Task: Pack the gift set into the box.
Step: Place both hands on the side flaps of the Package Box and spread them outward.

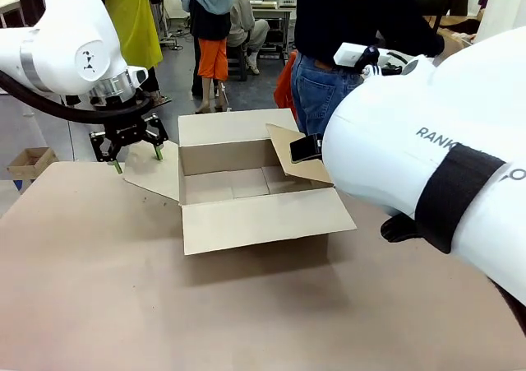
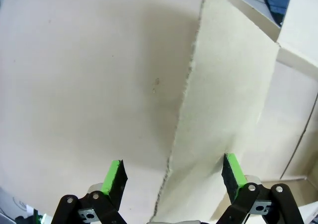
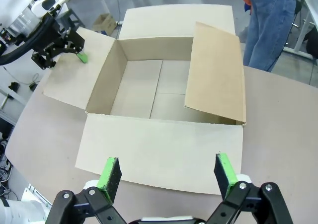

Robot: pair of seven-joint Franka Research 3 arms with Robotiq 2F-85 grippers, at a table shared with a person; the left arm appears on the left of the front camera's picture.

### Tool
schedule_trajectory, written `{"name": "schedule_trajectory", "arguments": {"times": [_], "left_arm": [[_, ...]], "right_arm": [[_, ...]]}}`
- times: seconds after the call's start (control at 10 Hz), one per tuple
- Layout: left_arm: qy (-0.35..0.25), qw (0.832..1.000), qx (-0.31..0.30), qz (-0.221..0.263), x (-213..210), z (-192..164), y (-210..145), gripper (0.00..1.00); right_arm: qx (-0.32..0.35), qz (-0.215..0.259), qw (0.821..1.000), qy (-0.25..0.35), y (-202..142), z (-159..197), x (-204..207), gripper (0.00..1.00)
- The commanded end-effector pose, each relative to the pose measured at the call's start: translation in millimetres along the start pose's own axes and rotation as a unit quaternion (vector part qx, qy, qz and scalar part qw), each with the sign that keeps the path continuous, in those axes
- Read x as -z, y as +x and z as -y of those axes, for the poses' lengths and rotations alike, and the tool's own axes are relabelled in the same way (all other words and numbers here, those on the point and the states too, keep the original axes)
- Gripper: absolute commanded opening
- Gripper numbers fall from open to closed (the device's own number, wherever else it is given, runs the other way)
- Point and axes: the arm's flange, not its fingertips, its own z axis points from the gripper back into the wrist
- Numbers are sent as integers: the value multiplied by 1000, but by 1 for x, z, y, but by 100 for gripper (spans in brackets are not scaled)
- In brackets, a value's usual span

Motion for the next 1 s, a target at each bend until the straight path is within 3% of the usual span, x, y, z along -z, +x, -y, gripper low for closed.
{"name": "schedule_trajectory", "arguments": {"times": [0.0, 0.2, 0.3, 0.4, 0.6, 0.7, 0.8, 0.9], "left_arm": [[13, 1000, -7, 5, -3, 0, 0, 100], [13, 1000, -7, 5, -3, 0, 0, 100], [13, 1000, -7, 5, -3, 0, 0, 100], [13, 1000, -7, 5, -3, 0, 0, 100], [13, 1000, -7, 5, -3, 0, 0, 100], [13, 1000, -7, 5, -3, 0, 0, 100], [13, 1000, -7, 5, -3, 0, 0, 100], [13, 1000, -7, 5, -3, 0, 0, 100]], "right_arm": [[2, 2, 1000, 1, 1, 1, -1, 100], [0, 0, 1000, 0, 0, 0, 0, 100], [-45, -21, 998, -34, 30, -19, 7, 100], [-93, -74, 992, -32, 68, -42, 20, 100], [-115, -213, 968, -58, 132, -64, 62, 100], [-112, -241, 962, -59, 127, -66, 73, 100], [-95, -199, 971, -96, 99, -59, 68, 100], [-108, -180, 975, -67, 108, -36, 55, 100]]}}
